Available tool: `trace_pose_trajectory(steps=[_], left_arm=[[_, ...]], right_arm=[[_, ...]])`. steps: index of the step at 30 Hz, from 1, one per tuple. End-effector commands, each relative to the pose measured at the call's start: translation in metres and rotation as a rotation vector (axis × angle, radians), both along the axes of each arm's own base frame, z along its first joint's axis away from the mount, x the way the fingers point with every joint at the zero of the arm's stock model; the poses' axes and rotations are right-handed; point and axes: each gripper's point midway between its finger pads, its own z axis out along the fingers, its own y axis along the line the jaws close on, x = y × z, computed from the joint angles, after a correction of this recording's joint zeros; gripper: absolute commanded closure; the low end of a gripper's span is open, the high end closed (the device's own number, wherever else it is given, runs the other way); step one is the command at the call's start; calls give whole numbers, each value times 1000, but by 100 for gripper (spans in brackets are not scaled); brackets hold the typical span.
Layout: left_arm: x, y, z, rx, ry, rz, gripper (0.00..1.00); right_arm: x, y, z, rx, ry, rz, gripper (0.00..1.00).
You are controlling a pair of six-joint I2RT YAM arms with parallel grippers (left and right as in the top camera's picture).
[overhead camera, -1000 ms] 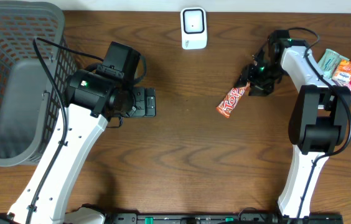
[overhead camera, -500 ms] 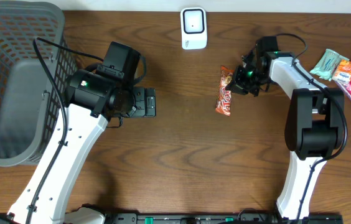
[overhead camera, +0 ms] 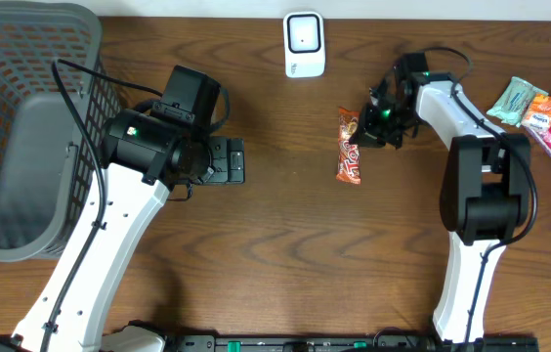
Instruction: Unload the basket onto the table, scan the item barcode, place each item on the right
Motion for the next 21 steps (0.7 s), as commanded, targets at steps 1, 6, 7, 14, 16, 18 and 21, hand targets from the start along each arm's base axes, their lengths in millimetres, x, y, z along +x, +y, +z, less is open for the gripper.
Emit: trace_pose_trajectory(steps=[1, 6, 7, 14, 16, 18, 21], left_arm=[[1, 2, 1, 13, -6, 6, 2], [1, 2, 1, 13, -6, 6, 2], [1, 2, 1, 13, -6, 6, 2], [1, 2, 1, 13, -6, 6, 2], [1, 2, 1, 13, -6, 6, 2], [1, 2, 1, 13, -6, 6, 2], [1, 2, 1, 13, -6, 6, 2]], right_arm=[[11, 15, 16, -1, -68, 91, 99], [14, 31, 34, 9, -83, 122, 99], [14, 37, 38, 23, -91, 132, 99], [21, 54, 56, 87, -131, 156, 99], [24, 55, 60, 88, -143, 158, 99], [25, 56, 64, 89, -153, 163, 99], [26, 61, 74, 88, -177, 198, 99]])
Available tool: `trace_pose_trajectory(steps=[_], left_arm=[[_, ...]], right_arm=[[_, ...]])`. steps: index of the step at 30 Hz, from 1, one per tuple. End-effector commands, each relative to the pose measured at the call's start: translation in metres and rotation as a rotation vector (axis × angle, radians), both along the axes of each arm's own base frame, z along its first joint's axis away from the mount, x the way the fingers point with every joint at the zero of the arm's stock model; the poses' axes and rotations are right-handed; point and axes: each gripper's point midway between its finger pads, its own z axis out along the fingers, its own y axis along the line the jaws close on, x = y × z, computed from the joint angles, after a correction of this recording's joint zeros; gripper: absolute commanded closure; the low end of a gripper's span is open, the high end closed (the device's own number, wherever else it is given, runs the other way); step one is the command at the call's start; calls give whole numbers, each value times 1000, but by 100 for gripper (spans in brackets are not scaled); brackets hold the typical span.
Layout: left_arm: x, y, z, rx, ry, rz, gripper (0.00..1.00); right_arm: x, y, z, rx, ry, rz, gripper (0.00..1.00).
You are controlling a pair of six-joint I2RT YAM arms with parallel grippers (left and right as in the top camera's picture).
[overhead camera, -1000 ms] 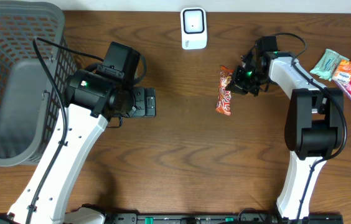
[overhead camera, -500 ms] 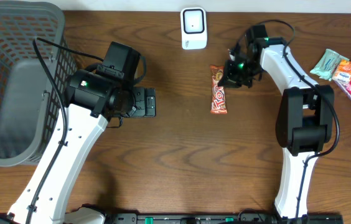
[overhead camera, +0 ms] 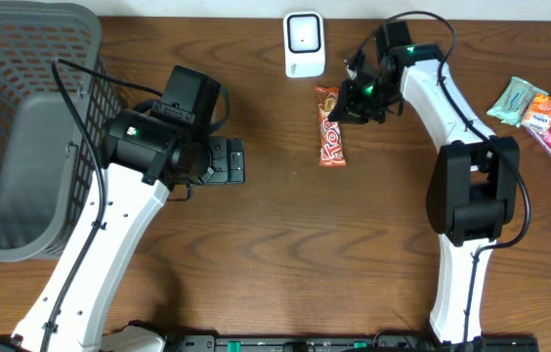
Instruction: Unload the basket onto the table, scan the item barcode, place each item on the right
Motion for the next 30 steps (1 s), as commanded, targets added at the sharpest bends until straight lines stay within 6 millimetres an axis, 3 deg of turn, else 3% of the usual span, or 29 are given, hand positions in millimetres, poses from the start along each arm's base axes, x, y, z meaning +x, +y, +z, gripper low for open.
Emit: trace_pose_trajectory(steps=[1, 14, 30], left_arm=[[1, 2, 1, 13, -7, 6, 2], [1, 2, 1, 13, -7, 6, 2], [1, 2, 1, 13, -7, 6, 2]], right_arm=[[4, 14, 16, 29, -49, 57, 99], [16, 39, 47, 99, -136, 97, 99], [64, 53, 75, 173, -297, -9, 99]])
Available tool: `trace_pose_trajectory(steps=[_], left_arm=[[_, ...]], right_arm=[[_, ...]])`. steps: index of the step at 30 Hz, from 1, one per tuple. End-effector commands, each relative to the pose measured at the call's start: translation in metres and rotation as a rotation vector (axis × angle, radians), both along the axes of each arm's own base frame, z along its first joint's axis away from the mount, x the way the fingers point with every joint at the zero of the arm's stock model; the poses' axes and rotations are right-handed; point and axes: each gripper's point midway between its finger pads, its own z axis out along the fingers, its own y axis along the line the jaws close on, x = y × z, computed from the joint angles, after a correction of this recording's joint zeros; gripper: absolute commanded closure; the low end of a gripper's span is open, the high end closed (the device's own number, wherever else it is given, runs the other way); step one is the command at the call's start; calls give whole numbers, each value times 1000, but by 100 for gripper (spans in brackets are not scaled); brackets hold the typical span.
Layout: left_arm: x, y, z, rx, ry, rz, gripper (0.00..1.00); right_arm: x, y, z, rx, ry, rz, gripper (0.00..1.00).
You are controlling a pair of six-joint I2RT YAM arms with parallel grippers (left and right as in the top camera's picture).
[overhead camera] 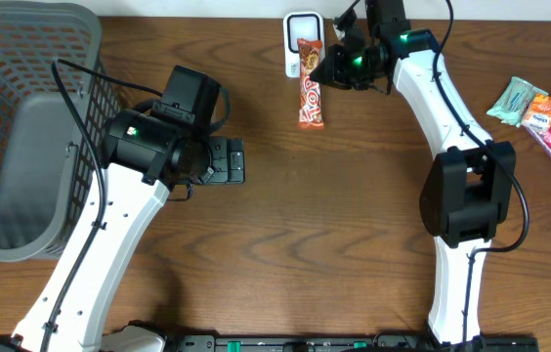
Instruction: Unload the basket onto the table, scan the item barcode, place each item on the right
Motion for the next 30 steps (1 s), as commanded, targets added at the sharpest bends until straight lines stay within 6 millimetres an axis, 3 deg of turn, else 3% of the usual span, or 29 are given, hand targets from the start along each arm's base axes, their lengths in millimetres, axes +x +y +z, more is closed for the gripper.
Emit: trace_pose_trajectory(steps=[1, 14, 21, 25, 30], left_arm=[[1, 2, 1, 13, -6, 6, 2], [1, 2, 1, 13, -6, 6, 2], [1, 2, 1, 13, -6, 6, 2], [1, 2, 1, 13, -6, 6, 2], [1, 2, 1, 13, -6, 6, 2]], right_arm=[[8, 11, 12, 47, -25, -9, 99], [62, 17, 55, 138, -243, -135, 99], [91, 1, 56, 29, -344, -306, 99], [104, 7, 58, 81, -373, -348, 99], [117, 11, 35, 148, -326, -411, 99]])
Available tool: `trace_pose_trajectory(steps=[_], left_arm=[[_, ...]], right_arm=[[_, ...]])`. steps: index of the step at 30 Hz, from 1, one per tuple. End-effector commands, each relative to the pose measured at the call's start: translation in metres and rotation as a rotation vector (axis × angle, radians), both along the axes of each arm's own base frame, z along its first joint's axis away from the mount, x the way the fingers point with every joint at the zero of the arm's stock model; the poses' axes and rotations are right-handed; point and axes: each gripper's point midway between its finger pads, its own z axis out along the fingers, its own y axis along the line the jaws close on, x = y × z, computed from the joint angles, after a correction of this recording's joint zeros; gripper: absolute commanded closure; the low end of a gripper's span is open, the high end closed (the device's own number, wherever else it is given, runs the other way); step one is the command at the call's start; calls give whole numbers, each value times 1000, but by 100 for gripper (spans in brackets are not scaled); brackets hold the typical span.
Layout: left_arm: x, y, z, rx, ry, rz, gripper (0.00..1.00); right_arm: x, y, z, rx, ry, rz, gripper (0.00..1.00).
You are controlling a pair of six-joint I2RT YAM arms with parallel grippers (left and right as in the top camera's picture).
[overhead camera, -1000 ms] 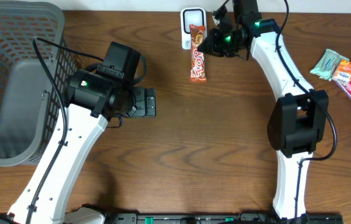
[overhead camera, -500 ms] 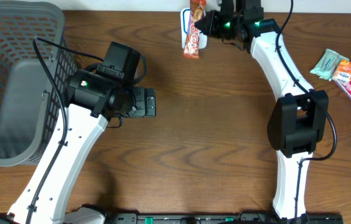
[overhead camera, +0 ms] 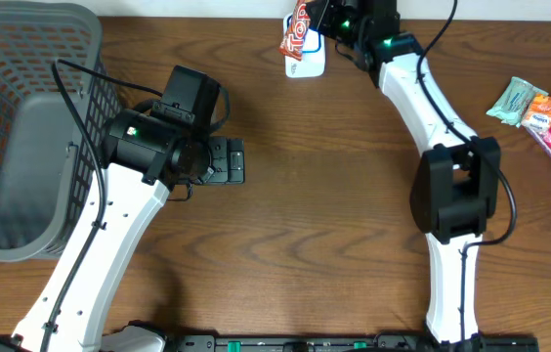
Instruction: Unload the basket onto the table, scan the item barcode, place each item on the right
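An orange-red candy bar hangs tilted over the white barcode scanner at the table's far edge, covering most of the scanner's top. My right gripper is shut on the bar's right end, with the arm stretched far back. The bar's barcode side cannot be seen from above. My left gripper rests left of centre, well away from the scanner, open with nothing between its fingers.
A grey mesh basket with a grey liner fills the left side. Several snack packets lie at the right edge. The right arm's base column stands right of centre.
My right gripper has moved the candy bar up and slightly left, from beside the scanner's face to over its top, and the bar is now tilted. The left arm is unchanged.
My right gripper first held the candy bar at mid-table, right of centre. It then held the bar nearer the scanner, then right against its side, and now over it. The left arm stayed still throughout.
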Motion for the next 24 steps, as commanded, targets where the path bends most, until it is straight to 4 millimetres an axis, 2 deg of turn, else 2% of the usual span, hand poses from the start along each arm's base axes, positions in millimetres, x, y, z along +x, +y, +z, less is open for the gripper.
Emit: trace_pose_trajectory(steps=[1, 5, 11, 13, 15, 17, 21, 24], left_arm=[[1, 2, 1, 13, -7, 6, 2], [1, 2, 1, 13, -7, 6, 2], [1, 2, 1, 13, -7, 6, 2], [1, 2, 1, 13, -7, 6, 2], [1, 2, 1, 13, -7, 6, 2], [1, 2, 1, 13, -7, 6, 2], [1, 2, 1, 13, -7, 6, 2], [1, 2, 1, 13, -7, 6, 2]], right_arm=[[7, 1, -23, 14, 41, -33, 99], [8, -14, -9, -48, -8, -20, 99], [3, -90, 21, -127, 14, -121, 99], [-6, -133, 24, -202, 62, -200, 99], [-16, -164, 26, -272, 90, -238, 99], [-31, -204, 24, -349, 149, -287, 99], [-68, -278, 6, -455, 319, -403, 99], [-93, -320, -9, -504, 432, -449, 99]])
